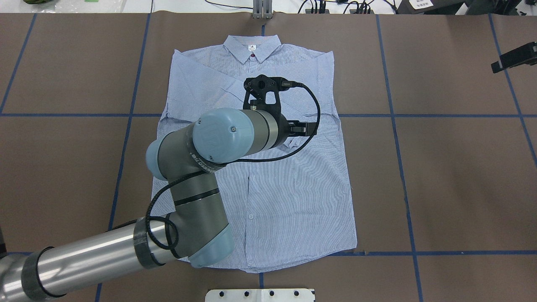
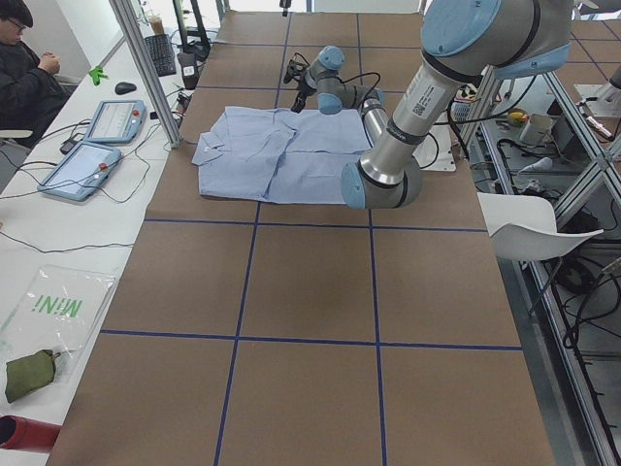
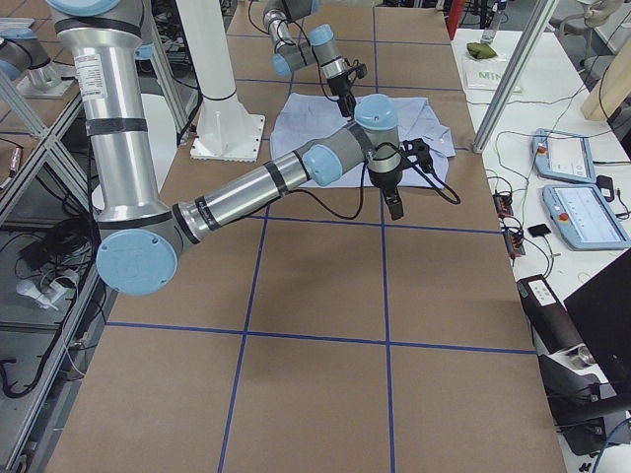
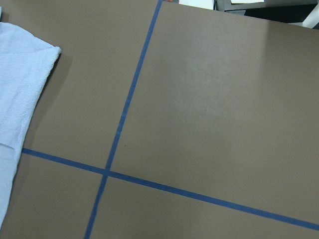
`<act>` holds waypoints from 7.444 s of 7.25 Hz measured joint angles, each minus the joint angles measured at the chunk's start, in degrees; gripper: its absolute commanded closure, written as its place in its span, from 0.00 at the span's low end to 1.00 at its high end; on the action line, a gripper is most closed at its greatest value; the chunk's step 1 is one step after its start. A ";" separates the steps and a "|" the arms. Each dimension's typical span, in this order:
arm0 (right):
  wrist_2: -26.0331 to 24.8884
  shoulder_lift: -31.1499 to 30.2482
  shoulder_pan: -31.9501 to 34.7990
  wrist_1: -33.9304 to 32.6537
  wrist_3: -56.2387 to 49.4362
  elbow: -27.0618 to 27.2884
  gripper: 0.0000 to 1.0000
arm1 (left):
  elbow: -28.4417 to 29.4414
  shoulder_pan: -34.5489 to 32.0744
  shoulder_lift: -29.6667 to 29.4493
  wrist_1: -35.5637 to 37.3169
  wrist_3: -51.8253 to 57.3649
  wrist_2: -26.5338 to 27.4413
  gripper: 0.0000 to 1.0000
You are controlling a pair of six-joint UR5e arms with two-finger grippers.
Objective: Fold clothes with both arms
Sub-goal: 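Move the left gripper to one hem corner while the right moves to the other, then grasp the shirt hem corners with both grippers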
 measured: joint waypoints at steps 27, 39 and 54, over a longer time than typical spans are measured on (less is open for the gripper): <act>-52.79 -11.68 -62.40 10.02 57.57 19.86 0.00 | -25.27 14.13 45.50 3.53 -20.93 -1.03 0.46; -57.46 -11.65 -68.05 9.75 62.18 18.45 0.24 | -29.88 15.42 48.18 3.81 -21.46 -0.91 1.00; -67.39 -6.15 -75.51 4.81 70.35 7.77 0.58 | -30.18 15.42 47.66 3.28 -21.49 -1.21 1.00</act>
